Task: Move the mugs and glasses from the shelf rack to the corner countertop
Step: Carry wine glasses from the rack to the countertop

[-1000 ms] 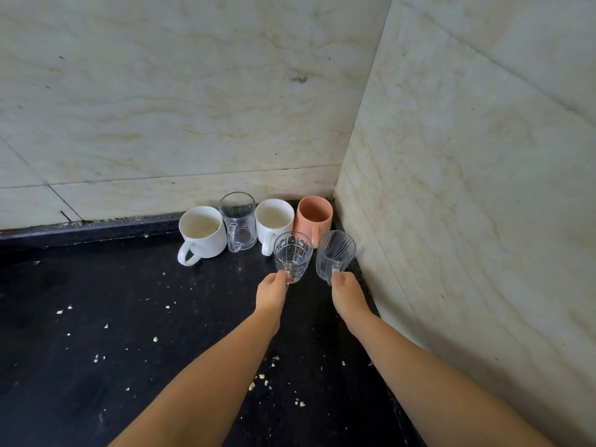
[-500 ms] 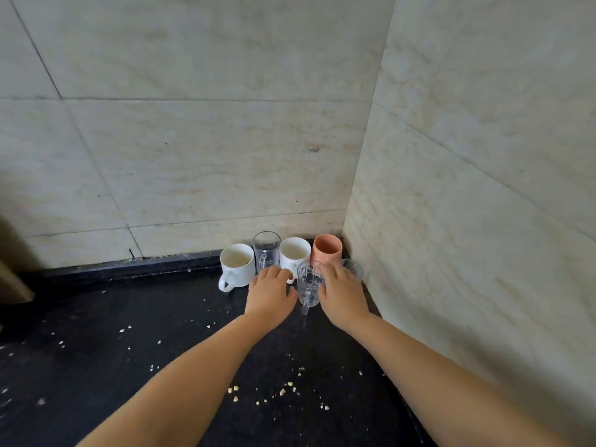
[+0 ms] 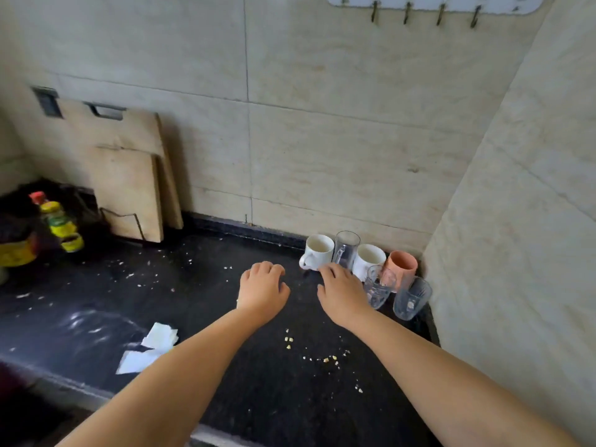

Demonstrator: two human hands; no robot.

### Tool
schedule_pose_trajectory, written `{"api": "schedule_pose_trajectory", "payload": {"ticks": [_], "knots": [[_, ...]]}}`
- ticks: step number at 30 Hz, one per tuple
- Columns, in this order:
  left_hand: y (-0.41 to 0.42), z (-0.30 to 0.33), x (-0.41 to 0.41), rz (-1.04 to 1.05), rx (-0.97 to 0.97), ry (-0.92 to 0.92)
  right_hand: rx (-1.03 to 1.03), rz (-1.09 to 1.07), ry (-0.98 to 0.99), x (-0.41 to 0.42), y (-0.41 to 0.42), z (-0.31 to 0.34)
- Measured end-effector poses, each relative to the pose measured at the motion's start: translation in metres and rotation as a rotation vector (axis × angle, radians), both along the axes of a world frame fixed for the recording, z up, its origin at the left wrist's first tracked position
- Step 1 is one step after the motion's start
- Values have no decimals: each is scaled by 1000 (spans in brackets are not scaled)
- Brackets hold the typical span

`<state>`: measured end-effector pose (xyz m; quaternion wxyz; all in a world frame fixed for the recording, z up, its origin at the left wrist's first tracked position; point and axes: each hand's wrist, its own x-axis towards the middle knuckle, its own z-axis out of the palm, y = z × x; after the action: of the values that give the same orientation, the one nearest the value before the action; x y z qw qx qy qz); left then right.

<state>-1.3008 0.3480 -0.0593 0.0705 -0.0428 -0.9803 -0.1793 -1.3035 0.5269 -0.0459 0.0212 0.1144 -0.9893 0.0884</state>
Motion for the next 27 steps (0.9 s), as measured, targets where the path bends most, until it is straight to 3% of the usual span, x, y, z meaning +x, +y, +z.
{"api": "schedule_pose_trajectory", "payload": {"ticks": [9,16,27], "knots": [[-90,-19,159,329,-20,-75,53,368,-113,80,-114,-23],[-189,-13,288,709,1,-60,57,719,-53,163,-245,-16],[-345,-11,582,1146,-50,-101,32,1148,-46,424,-467,-19]]}}
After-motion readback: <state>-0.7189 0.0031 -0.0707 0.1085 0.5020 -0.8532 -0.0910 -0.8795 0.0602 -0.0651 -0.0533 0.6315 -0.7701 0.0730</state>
